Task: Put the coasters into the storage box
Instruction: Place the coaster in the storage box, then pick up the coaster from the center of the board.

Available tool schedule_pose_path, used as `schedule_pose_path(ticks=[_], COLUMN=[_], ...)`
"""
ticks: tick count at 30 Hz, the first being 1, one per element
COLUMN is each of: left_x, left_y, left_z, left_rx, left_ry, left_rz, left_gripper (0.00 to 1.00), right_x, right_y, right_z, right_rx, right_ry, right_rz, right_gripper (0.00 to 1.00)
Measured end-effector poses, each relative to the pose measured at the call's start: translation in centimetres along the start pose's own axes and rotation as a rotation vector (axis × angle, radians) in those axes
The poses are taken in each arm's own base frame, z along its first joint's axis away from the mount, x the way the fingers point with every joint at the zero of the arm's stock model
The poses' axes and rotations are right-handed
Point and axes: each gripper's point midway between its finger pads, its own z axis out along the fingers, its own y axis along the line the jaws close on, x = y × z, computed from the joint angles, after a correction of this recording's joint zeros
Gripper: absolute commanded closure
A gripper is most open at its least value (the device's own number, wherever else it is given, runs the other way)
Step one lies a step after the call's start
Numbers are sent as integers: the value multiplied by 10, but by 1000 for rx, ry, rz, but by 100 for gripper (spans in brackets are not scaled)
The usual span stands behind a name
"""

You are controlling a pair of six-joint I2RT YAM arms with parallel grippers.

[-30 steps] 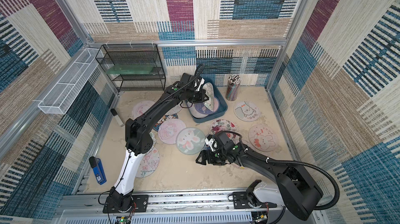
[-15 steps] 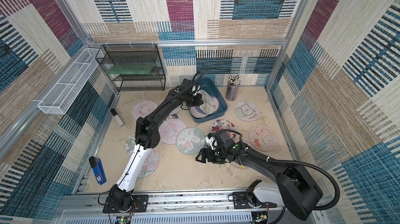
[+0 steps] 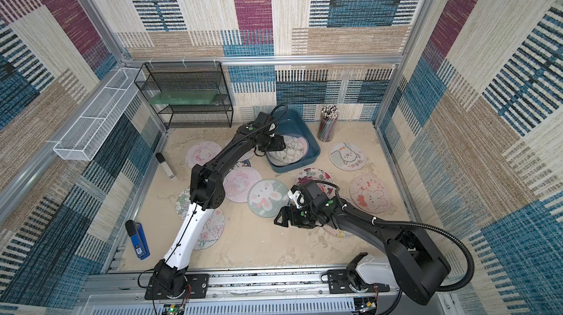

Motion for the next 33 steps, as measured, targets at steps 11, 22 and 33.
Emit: schedule_pose_path(ticks=[11, 22, 33], left_x=[-7, 63, 176], left_y=[-17, -3, 40], left_z=[-65, -146, -147], left_rx=[14, 8, -22], left_ry=[-35, -13, 135], left_rz=[48, 22, -80], left_gripper=[26, 28, 39], right_x=[-17, -75, -87], right_y=[0, -17, -33], right_z=[-3, -20, -1], right_rx=[22, 79, 107], right_ry=[-44, -124, -76], right_rz=[8, 11, -39], right_gripper=[6, 7, 9])
